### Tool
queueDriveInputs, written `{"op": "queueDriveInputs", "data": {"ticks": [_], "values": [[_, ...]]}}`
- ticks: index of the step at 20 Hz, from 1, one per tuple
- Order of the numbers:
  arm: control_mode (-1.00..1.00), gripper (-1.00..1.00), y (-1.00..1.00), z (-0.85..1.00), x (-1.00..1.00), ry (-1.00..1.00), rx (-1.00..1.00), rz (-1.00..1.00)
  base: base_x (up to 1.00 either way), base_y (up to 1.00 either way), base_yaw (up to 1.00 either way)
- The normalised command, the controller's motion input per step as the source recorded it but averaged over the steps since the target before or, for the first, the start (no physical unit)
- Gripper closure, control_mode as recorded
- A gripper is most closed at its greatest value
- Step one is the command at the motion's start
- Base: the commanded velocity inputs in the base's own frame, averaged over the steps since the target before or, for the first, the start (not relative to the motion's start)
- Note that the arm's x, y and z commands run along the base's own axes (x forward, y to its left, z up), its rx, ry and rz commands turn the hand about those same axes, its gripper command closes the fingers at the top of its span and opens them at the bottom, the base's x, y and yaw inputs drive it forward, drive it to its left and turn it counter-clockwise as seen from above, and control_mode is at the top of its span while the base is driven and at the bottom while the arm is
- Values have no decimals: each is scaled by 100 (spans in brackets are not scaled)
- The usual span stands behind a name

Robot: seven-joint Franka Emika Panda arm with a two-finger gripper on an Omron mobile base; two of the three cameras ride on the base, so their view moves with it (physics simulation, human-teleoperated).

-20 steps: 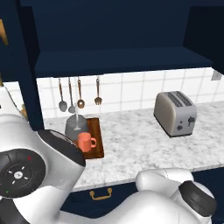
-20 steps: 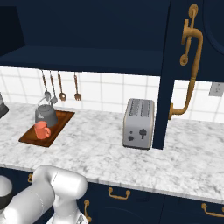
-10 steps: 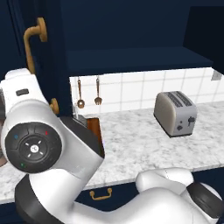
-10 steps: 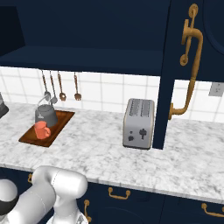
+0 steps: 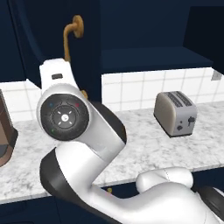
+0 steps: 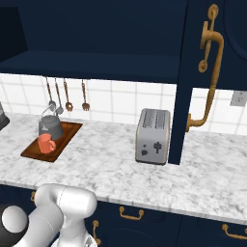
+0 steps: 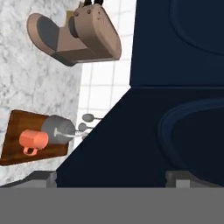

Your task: Pick the kettle from the counter and place it on the tray. Then pick the mug from the cabinet and place it on the tray. Then close the cabinet doors.

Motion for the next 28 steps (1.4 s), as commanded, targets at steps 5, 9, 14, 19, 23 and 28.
{"op": "queueDriveInputs", "data": {"ticks": [5, 9, 14, 19, 23, 28], "values": [[-100, -100, -66, 0, 34, 0, 0, -12, 0, 0, 0], [-100, -100, -67, 4, 47, 0, 0, -16, 0, 0, 0], [-100, -100, -63, 5, 60, 1, 0, -17, 0, 0, 0], [-100, -100, -51, 0, 74, 6, 0, -12, 0, 0, 0], [-100, -100, -41, -1, 81, 7, 0, -3, 0, 0, 0], [-100, -100, -29, -1, 85, 5, 0, 0, 0, 0, 0]]}}
